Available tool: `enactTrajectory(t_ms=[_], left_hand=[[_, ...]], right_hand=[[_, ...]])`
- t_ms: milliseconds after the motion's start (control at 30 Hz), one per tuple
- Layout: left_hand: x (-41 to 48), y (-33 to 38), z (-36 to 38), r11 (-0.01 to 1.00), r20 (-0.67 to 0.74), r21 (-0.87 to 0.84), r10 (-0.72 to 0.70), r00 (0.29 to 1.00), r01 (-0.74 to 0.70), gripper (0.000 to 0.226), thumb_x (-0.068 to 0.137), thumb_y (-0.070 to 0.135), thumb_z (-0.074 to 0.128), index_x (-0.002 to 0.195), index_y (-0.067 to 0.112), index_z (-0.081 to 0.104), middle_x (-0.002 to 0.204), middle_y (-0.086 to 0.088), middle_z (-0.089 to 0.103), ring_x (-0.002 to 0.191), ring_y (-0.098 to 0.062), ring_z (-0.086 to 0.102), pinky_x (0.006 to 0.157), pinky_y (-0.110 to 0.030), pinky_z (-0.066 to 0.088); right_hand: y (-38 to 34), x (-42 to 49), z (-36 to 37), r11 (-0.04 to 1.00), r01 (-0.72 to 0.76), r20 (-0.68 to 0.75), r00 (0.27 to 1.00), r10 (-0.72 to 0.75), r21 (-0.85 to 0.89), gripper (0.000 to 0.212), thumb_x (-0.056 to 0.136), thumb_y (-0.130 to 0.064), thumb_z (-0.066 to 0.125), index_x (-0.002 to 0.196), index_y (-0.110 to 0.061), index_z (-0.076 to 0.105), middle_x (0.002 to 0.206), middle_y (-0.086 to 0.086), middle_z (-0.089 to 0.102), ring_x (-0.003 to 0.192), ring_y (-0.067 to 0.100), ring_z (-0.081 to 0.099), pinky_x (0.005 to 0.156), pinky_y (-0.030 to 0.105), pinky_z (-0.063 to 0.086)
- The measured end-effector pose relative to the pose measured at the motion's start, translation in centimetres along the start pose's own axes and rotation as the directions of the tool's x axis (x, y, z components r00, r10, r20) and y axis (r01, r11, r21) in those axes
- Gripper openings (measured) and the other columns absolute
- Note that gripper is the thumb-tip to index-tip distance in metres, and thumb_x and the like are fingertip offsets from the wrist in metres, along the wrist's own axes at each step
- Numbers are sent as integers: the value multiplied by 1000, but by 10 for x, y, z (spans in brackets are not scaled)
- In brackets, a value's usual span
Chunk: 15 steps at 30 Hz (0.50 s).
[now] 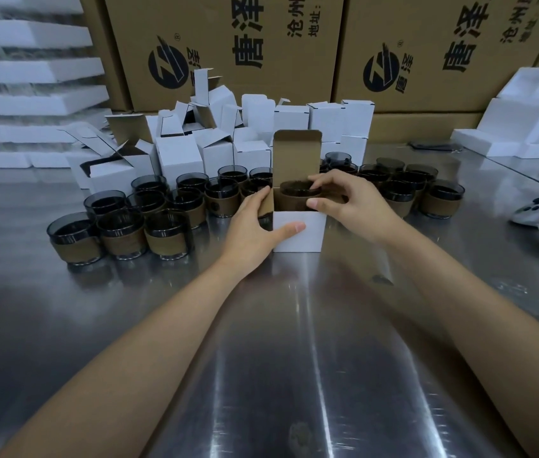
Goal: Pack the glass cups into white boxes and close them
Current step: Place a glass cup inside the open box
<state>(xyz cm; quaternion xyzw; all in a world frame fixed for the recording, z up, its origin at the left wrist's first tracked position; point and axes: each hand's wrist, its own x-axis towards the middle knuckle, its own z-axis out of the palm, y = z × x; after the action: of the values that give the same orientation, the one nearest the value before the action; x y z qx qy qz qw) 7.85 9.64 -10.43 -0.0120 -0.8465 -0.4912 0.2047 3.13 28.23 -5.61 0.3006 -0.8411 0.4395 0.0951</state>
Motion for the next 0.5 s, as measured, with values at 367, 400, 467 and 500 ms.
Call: enactTrajectory(t_ms=[367,400,467,500], left_hand=[[-1,0,1,1000,9,22,18,1000,-18,89,74,49,78,147,25,35,142,14,39,117,5,38,93,-13,31],[-1,0,1,1000,13,19,20,1000,-20,89,74,50,78,148,25,34,140,15,38,116,6,37,91,-10,30],[-1,0,0,1000,18,8,26,999,-26,88,76,50,76,148,23,33,140,15,34,118,6,36,93,-8,29],[-1,0,0,1000,12,-2,28,1000,-28,87,77,49,75,148,23,34,140,14,33,120,5,36,96,-10,30]], right_hand=[[-2,-1,-2,981,34,150,989,-5,-189,27,100,-13,48,98,-5,74,123,0,66,129,7,45,103,12,24],[-2,-2,-1,982,36,144,990,-9,-184,27,100,-12,48,98,-5,74,123,0,66,129,8,46,103,12,24],[-1,-3,1,986,31,121,993,-11,-162,27,99,-9,48,99,-6,75,122,0,66,128,9,46,102,10,25],[-1,-4,2,990,29,103,995,-15,-137,26,98,-8,48,101,-7,74,122,-1,66,128,9,46,101,9,26]])
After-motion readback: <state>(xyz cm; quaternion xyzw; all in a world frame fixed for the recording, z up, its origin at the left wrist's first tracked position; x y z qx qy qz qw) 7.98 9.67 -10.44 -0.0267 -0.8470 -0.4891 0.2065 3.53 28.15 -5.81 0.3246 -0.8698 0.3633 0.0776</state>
